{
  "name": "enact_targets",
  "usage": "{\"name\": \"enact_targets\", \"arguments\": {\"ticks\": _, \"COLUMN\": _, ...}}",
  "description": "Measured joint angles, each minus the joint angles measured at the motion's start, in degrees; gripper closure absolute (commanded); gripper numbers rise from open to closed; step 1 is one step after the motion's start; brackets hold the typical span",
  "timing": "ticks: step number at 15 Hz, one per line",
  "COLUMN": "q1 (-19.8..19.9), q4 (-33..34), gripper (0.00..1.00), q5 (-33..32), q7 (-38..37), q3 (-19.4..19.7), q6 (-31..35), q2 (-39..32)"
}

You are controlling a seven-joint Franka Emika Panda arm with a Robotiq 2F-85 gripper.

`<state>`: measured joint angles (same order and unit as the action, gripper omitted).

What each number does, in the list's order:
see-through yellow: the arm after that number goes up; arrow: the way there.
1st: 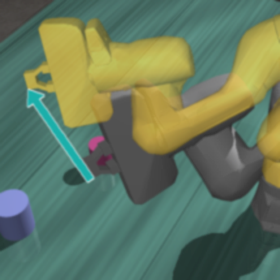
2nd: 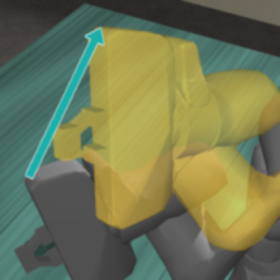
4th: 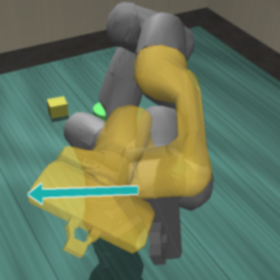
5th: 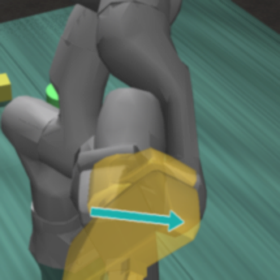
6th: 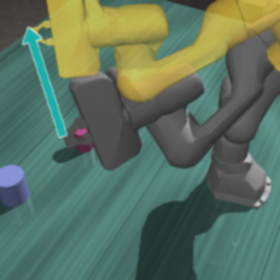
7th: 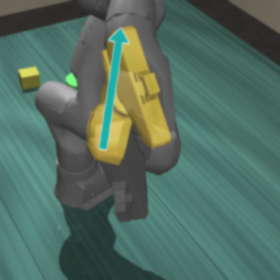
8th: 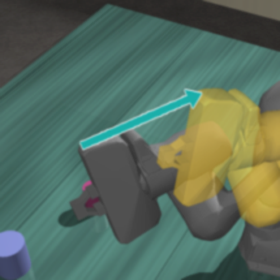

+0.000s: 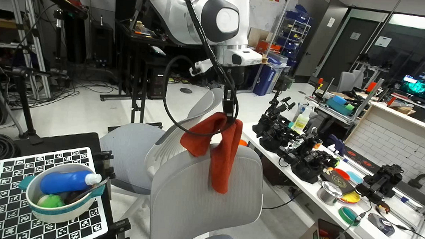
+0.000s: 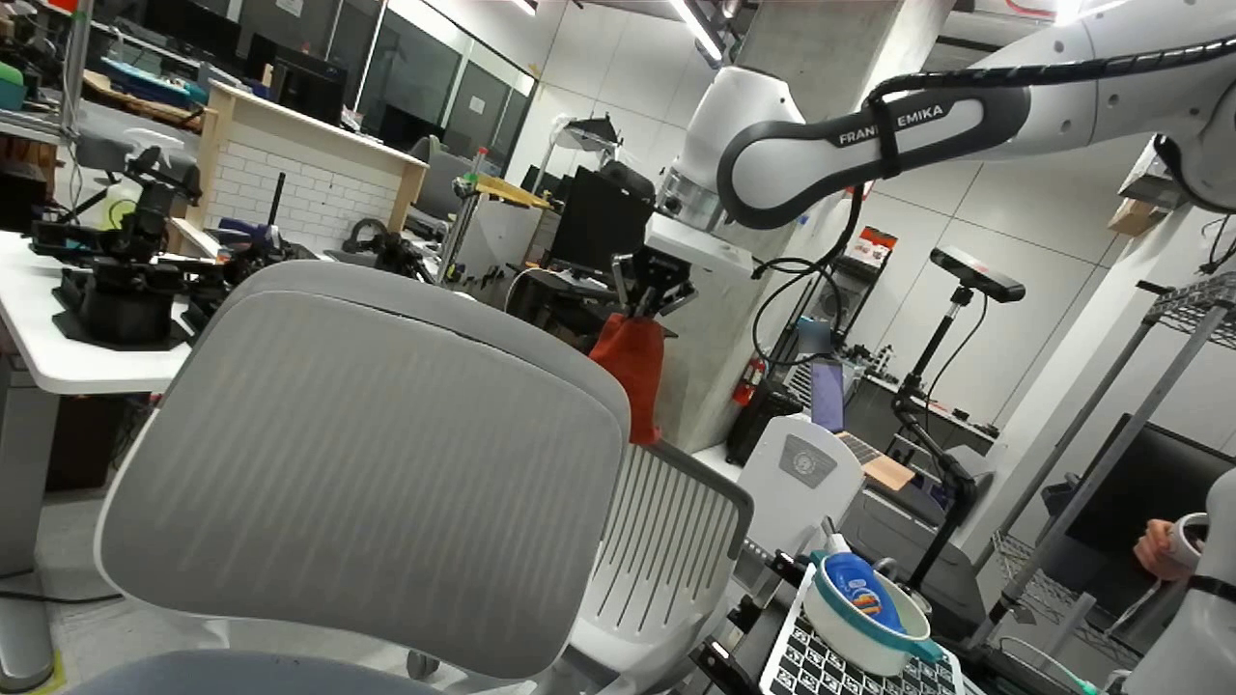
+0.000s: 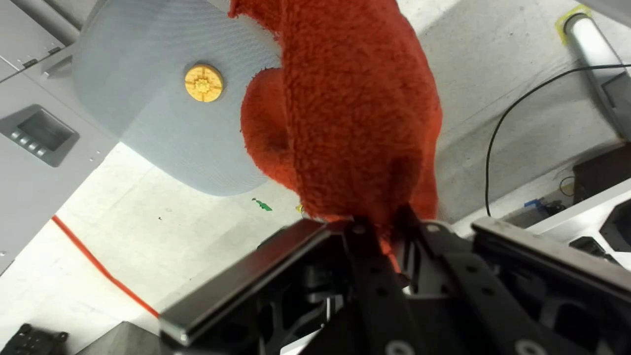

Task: Pick up the orange cloth, put it on the left chair, pick it up put it on the right chair, pick it up put it on the left chair and then back on the right chair

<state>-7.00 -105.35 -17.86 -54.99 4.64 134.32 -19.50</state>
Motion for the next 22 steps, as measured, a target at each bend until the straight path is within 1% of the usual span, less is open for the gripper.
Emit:
{"name": "enact_targets", "arguments": {"ticks": 6, "q1": -0.1, "q4": 4.1, "gripper": 0.96, "q5": 0.0, "q7": -0.4, "q3": 0.1, "q6": -2.6, "q2": -3.2}}
{"name": "enact_targets", "arguments": {"ticks": 10, "q1": -0.7, "q4": 5.8, "gripper": 0.96, "q5": 0.0, "q7": -1.2, "q3": 0.1, "q6": -2.9, "q2": -5.5}}
{"name": "enact_targets", "arguments": {"ticks": 16, "q1": -2.4, "q4": 8.2, "gripper": 0.96, "q5": 0.0, "q7": -2.8, "q3": 0.2, "q6": -3.5, "q2": -8.6}}
{"name": "enact_targets", "arguments": {"ticks": 22, "q1": -4.4, "q4": 12.4, "gripper": 0.96, "q5": 0.0, "q7": -5.6, "q3": 0.2, "q6": -6.6, "q2": -12.8}}
